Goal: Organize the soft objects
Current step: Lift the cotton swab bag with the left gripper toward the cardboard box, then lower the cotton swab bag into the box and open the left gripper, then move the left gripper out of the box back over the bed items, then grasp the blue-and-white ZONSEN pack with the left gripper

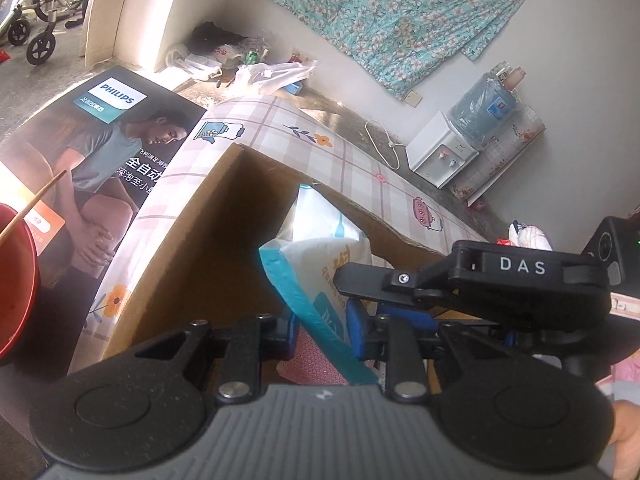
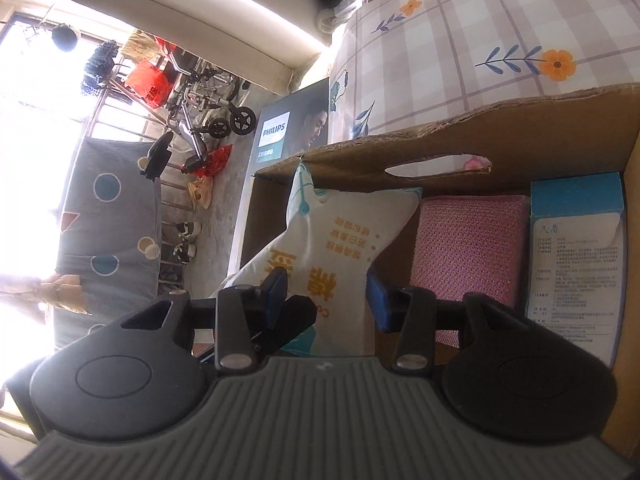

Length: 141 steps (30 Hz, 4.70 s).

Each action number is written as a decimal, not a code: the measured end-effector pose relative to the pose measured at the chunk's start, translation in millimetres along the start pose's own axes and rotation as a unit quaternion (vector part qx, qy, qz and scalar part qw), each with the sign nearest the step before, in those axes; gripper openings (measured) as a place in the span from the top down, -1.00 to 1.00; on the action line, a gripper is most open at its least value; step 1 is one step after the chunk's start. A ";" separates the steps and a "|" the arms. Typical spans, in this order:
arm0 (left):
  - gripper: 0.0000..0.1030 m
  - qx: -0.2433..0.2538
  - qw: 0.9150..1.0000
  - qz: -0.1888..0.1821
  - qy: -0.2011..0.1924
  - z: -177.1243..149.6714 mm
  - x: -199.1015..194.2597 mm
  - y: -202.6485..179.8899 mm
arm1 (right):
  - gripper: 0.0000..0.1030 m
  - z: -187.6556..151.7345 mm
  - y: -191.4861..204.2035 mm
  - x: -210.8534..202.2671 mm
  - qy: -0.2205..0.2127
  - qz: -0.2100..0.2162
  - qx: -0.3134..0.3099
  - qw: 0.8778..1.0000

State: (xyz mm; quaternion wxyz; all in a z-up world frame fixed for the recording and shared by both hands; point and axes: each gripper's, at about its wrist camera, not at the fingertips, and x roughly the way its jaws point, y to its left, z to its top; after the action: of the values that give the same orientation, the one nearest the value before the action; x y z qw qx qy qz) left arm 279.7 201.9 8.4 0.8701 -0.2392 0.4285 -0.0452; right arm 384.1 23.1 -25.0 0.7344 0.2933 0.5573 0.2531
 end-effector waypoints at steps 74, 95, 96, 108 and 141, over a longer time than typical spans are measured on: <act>-0.50 0.178 0.954 0.241 0.008 -14.2 68.9 -62.8 | 0.21 -103.8 -49.9 -159.1 -0.092 -0.003 -0.086 0.992; -0.60 0.112 0.988 0.097 -0.036 -20.5 -26.0 -81.9 | 0.12 -119.2 -55.6 -219.9 -0.157 -0.054 -0.127 0.978; -0.61 0.119 0.988 0.087 -0.042 -23.1 -33.4 -88.0 | 0.12 -119.8 -57.3 -228.7 -0.165 -0.059 -0.128 0.976; -0.68 0.247 0.968 -0.025 -0.034 -75.4 -48.4 -187.7 | 0.02 -129.4 -111.0 -316.1 -0.230 -0.147 -0.085 0.958; -0.63 0.289 0.926 -0.007 0.242 -121.7 218.2 -331.3 | -0.14 11.6 -273.2 -273.0 -0.156 -0.181 0.060 0.969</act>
State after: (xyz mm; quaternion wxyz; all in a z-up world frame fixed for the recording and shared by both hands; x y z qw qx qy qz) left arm 365.4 -198.0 -61.9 0.7709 0.0374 0.5929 -0.2298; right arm 339.1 -360.5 -34.4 0.8269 0.2668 0.4938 0.0331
